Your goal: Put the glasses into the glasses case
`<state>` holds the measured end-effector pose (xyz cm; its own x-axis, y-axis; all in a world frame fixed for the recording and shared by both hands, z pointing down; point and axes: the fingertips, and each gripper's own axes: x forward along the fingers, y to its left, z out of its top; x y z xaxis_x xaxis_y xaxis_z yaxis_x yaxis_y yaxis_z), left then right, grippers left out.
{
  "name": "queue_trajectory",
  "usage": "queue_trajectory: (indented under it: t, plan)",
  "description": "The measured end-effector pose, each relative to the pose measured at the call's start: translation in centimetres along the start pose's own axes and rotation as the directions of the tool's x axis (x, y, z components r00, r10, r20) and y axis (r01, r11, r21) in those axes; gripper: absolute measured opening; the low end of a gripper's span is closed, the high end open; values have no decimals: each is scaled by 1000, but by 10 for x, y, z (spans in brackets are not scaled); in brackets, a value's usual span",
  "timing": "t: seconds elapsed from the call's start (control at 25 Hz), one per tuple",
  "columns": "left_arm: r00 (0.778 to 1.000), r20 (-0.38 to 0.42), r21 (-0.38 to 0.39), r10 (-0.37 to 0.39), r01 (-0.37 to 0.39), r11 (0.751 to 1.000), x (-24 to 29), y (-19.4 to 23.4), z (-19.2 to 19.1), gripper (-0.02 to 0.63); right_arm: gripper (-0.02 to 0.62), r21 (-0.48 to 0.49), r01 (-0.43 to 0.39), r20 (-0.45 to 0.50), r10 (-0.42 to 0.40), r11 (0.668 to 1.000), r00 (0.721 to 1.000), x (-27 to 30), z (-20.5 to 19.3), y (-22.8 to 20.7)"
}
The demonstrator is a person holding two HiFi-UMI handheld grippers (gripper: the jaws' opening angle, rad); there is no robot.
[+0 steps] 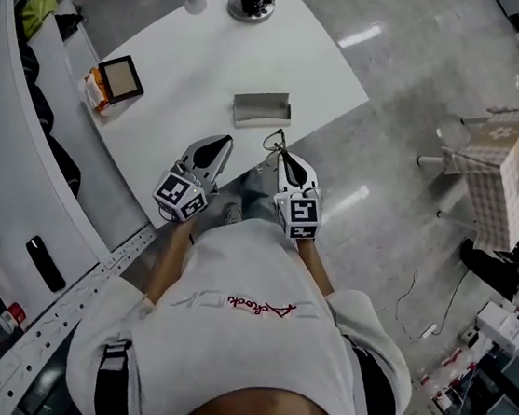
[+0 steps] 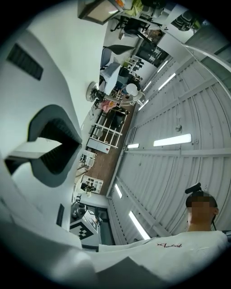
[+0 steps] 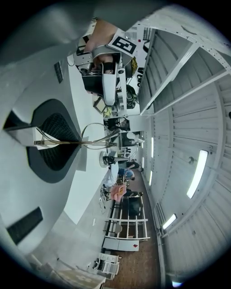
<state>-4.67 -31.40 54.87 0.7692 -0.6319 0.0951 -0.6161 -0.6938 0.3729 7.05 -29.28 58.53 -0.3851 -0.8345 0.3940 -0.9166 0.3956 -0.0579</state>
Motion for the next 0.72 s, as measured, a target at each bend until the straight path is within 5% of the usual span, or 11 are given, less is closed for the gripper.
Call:
queue_trajectory:
  t: [0.48, 0.72]
  plan:
    - [997, -54, -103, 48, -54, 993, 20, 33, -28, -4, 15, 11, -78, -145, 79, 997, 986, 44, -41, -10]
    - [994, -64, -134, 93, -101, 986, 22, 50, -34, -4, 15, -73, -157, -216, 138, 985, 967, 75, -48, -16]
